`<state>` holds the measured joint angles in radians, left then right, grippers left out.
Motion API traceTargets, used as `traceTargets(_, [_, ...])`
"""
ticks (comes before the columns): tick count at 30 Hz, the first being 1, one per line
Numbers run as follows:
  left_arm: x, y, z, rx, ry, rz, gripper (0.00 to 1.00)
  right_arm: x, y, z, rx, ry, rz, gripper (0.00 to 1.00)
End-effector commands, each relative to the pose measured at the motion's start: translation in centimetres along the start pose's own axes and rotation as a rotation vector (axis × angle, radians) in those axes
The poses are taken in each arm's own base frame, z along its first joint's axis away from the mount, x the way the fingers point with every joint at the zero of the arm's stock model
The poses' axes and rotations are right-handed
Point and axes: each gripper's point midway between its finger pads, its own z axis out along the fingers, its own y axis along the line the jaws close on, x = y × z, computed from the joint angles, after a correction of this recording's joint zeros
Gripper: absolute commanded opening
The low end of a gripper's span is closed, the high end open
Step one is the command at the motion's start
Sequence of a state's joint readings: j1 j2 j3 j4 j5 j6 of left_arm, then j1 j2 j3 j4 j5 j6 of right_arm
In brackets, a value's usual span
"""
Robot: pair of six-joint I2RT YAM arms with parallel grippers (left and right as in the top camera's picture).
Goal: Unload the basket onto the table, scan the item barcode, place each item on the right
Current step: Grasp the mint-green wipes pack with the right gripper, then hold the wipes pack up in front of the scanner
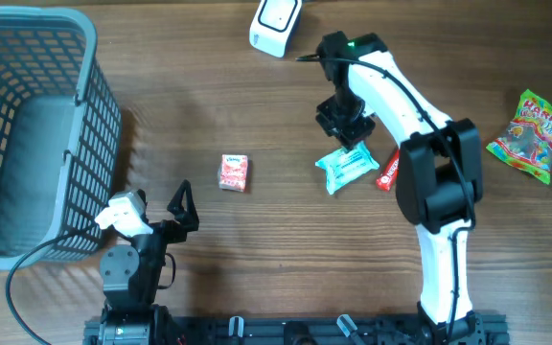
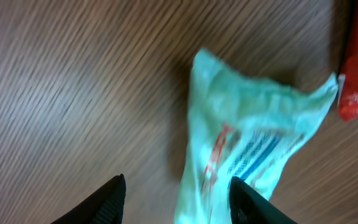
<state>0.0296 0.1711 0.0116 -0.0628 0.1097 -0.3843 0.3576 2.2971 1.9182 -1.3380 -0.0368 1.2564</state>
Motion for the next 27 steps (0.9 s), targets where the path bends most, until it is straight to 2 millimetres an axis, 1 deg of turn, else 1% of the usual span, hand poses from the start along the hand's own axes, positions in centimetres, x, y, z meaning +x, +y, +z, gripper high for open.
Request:
traceTargets(1, [0.2, 0.1, 0.0, 0.003, 0.004, -0.019, 1.0, -1.3, -1.0, 1.6, 0.073, -0.045, 0.035, 0.55])
traceTargets(4, [0.2, 0.1, 0.0, 0.003, 0.004, -0.019, 1.0, -1.0, -1.5, 3.6, 0.134, -0.016, 0.035, 0.55])
traceTargets(5, [0.2, 0.1, 0.0, 0.003, 0.004, -0.019, 1.0, -0.4, -1.8, 4.6, 0.165, 0.021, 0.036, 0.55])
traceTargets(6, [0.2, 0.1, 0.0, 0.003, 0.004, -0.019, 1.0, 0.0, -1.9, 5.3, 0.179, 0.045, 0.037, 0.55])
traceTargets(7, [0.2, 0.1, 0.0, 0.003, 0.004, -0.019, 1.0, 0.2, -2.0, 5.8, 0.192, 0.059, 0.04, 0.55])
traceTargets(9, [0.2, 0.1, 0.0, 0.003, 0.004, -0.019, 1.0, 0.3, -2.4, 6.4, 0.214, 0.069, 0.048, 0.5])
traceTargets(10, [0.2, 0.1, 0.0, 0.003, 0.004, -0.019, 1.0, 0.4, -2.5, 6.3, 0.221, 0.073, 0.049, 0.43])
traceTargets(11, [0.2, 0.1, 0.0, 0.003, 0.004, -0.019, 1.0, 0.7, -2.6, 6.3, 0.224, 0.088, 0.049, 0.26])
traceTargets(12, [0.2, 0.1, 0.0, 0.003, 0.004, -0.019, 1.0, 1.1, -2.6, 6.2, 0.22, 0.111, 0.044, 0.04])
traceTargets(13, [0.2, 0.1, 0.0, 0.003, 0.004, -0.019, 1.0, 1.7, -2.2, 6.2, 0.2, 0.156, -0.002, 0.05])
traceTargets(15, [0.2, 0.1, 0.0, 0.003, 0.004, -0.019, 1.0, 1.8, -1.1, 6.4, 0.132, 0.18, -0.223, 0.05])
traceTargets(16, [0.2, 0.1, 0.0, 0.003, 0.004, -0.019, 1.0, 3.0, -0.4, 6.0, 0.061, 0.262, -0.382, 0.04])
traceTargets(17, [0.2, 0.1, 0.0, 0.003, 0.004, -0.019, 1.0, 4.2, 1.1, 5.1, -0.052, 0.34, -0.515, 0.04])
traceTargets(18, [0.2, 0.1, 0.0, 0.003, 0.004, -0.019, 1.0, 5.3, 2.6, 3.8, -0.173, 0.402, -0.616, 0.04])
traceTargets(19, [0.2, 0.1, 0.0, 0.003, 0.004, -0.019, 1.0, 6.8, 4.5, 1.8, -0.326, 0.454, -0.731, 0.04])
traceTargets(20, [0.2, 0.1, 0.0, 0.003, 0.004, -0.019, 1.0, 8.6, 6.1, -1.1, -0.526, 0.506, -0.878, 0.04])
traceTargets(21, [0.2, 0.1, 0.0, 0.003, 0.004, -0.019, 1.0, 10.9, 7.2, -5.1, -0.784, 0.56, -1.056, 0.04])
traceTargets(22, [0.2, 0.1, 0.0, 0.003, 0.004, -0.019, 1.0, 12.8, 7.4, -9.3, -1.042, 0.583, -1.212, 0.04])
traceTargets(24, [0.2, 0.1, 0.0, 0.003, 0.004, -0.019, 1.0, 14.4, 7.0, -14.9, -1.383, 0.543, -1.386, 0.05])
traceTargets(25, [0.2, 0.1, 0.0, 0.003, 0.004, -0.019, 1.0, 14.7, 6.7, -16.9, -1.503, 0.49, -1.459, 0.05])
traceTargets(27, [0.2, 0.1, 0.0, 0.003, 0.004, -0.019, 1.0, 14.9, 6.8, -18.7, -1.654, 0.405, -1.546, 0.04])
